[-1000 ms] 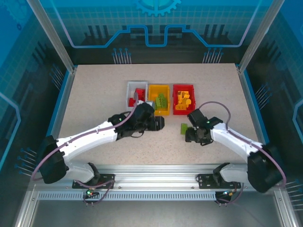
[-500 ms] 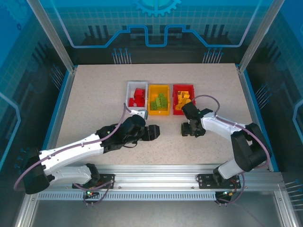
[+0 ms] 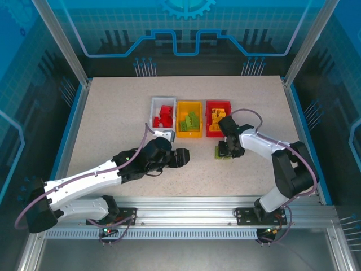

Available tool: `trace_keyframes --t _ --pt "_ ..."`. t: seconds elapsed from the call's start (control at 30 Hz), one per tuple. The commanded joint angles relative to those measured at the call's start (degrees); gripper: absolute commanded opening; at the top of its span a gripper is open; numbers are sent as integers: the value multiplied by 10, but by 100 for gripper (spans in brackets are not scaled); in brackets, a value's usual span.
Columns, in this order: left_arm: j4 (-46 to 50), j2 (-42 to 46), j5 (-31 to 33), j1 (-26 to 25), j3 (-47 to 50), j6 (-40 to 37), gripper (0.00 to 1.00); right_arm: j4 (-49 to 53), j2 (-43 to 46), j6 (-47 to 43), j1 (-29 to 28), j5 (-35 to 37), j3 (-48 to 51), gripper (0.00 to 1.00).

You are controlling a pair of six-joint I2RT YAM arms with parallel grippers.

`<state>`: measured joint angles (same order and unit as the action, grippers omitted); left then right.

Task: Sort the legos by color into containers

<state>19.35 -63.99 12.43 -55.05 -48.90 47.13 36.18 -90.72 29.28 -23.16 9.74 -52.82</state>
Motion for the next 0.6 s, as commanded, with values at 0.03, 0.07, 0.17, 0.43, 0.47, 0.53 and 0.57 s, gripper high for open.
trace_keyframes --t 0.03,0.07,0.17,0.43,0.47,0.53,0.57 --pt "4 6 13 -4 8 9 67 -4 6 -4 16 -19 14 46" --pt "3 6 13 -4 8 9 67 -3 7 -5 17 -19 15 45" --pt "1 5 12 -4 6 9 67 2 8 -6 21 -11 18 45" --pt "-7 -3 5 -4 3 9 67 2 39 -6 40 -11 45 45" --pt "-10 -4 3 -5 2 9 67 0 35 -6 42 -12 44 44" --pt "-16 -8 -3 -5 0 9 67 -5 22 -6 45 -15 43 44" --pt "-18 -10 -7 -5 -1 8 67 -7 15 -6 47 -17 41 44"
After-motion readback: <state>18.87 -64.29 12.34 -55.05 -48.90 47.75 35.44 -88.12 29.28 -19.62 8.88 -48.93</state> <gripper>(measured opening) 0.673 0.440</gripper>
